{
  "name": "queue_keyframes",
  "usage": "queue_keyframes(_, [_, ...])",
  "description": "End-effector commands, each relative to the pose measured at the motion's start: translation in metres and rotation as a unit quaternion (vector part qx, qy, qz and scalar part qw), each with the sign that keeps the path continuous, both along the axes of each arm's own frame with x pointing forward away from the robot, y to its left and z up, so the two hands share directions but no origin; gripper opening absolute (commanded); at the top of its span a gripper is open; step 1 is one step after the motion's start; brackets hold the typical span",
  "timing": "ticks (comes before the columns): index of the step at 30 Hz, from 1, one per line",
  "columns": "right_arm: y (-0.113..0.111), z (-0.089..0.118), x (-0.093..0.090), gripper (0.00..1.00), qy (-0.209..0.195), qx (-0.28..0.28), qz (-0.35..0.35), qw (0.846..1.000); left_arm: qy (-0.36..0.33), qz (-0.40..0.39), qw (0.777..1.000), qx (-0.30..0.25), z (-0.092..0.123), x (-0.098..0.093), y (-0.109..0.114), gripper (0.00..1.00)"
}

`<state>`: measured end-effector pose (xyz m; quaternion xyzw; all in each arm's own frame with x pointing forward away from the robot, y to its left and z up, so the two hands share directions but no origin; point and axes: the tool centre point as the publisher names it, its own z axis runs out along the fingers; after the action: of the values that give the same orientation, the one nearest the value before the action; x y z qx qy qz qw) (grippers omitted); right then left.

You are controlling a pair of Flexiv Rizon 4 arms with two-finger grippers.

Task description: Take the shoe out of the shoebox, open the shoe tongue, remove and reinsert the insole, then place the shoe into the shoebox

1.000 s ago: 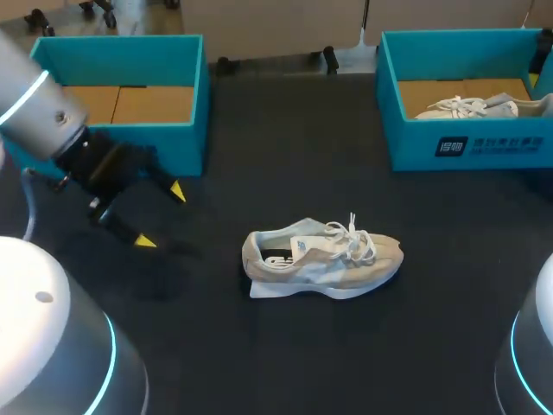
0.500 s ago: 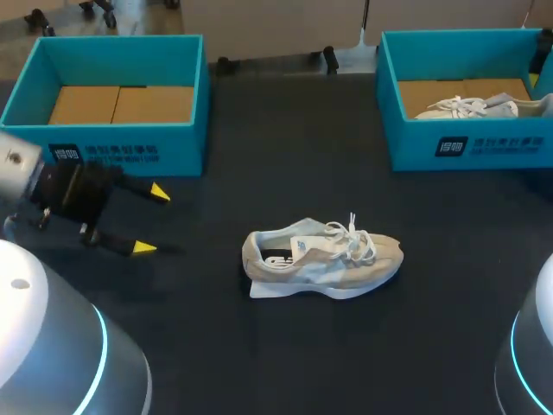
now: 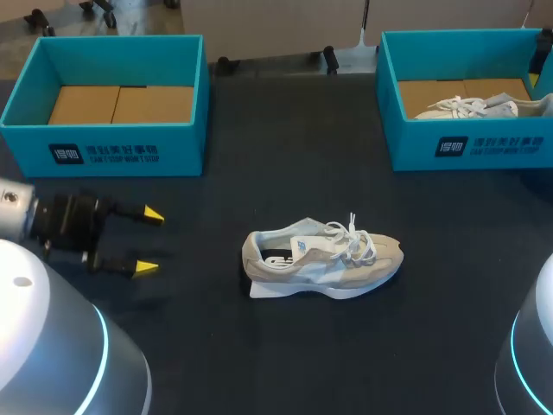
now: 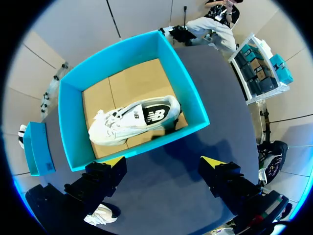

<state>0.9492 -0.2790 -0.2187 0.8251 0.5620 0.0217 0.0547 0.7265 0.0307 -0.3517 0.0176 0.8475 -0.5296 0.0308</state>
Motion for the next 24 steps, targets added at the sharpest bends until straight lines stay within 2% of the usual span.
queue_keyframes(1, [0.000,0.000,0.000,1.00,0.000,0.000,0.000,1.000,0.001,-0.002,1.000,0.000,-0.001,0.002,0.000,1.00])
queue_keyframes(9, [0.000,0.000,0.000,1.00,0.000,0.000,0.000,1.000,0.001,-0.002,1.000,0.000,-0.001,0.002,0.000,1.00])
queue_keyframes(11, [0.000,0.000,0.000,1.00,0.000,0.000,0.000,1.000,0.005,0.014,1.000,0.001,-0.001,-0.003,-0.003,1.00])
queue_keyframes(17, [0.000,0.000,0.000,1.00,0.000,0.000,0.000,1.000,0.011,0.044,0.999,0.000,0.000,-0.007,-0.021,1.00])
queue_keyframes(24, [0.000,0.000,0.000,1.00,0.000,0.000,0.000,1.000,0.019,0.051,0.998,-0.020,-0.014,-0.002,-0.047,1.00])
